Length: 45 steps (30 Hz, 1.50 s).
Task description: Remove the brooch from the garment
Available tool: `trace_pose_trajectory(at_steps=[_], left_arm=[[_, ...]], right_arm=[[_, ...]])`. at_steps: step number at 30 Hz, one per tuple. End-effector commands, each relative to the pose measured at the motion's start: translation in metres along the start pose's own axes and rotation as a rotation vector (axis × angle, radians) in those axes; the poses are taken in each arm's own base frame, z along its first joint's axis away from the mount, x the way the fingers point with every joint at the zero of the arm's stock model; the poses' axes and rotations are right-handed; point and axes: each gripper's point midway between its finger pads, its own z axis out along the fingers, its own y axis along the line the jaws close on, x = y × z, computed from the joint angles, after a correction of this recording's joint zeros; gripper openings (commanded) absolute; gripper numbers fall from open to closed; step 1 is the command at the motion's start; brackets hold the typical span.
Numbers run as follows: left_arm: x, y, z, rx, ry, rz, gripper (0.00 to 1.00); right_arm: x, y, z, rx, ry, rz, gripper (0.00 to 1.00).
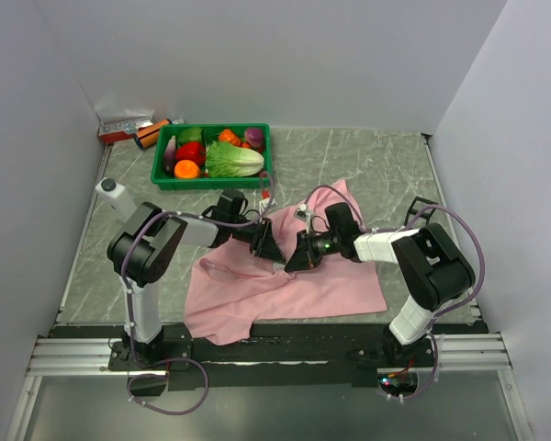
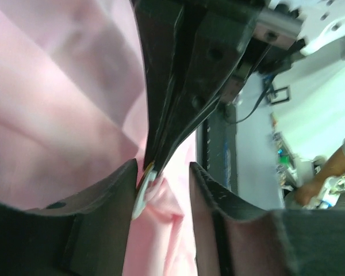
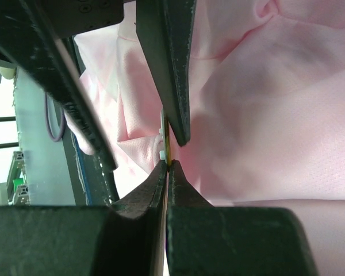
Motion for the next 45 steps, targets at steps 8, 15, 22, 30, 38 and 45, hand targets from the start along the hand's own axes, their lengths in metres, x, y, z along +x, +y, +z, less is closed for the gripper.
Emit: trace_pose_trajectory(at_steps=[8,15,22,30,38,45], left_arm=[[0.023,0.012,0.000,-0.022,0.105,0.066,0.40],[0.022,0.015,0.006,-0.021,0.102,0.063,0.31],[0.016,0.020,0.010,-0.037,0.089,0.039,0.19],[0.007,0.020,0.017,-0.027,0.066,-0.014,0.12],[0.000,0.025,0.022,-0.038,0.049,-0.045,0.10],[0.000,0.039,0.023,-0.113,0.042,-0.066,0.01]], right_arm=[[-0.024,0.003,-0.007,-0.008,-0.059,-0.042,0.00],[-0.023,0.002,-0.007,-0.007,-0.057,-0.039,0.00],[-0.025,0.003,-0.006,-0.013,-0.059,-0.037,0.00],[-0.024,0.008,-0.005,-0.025,-0.050,-0.073,0.00],[-0.024,0.014,-0.001,-0.042,-0.041,-0.086,0.00],[-0.025,0.017,0.000,-0.054,-0.040,-0.095,0.00]])
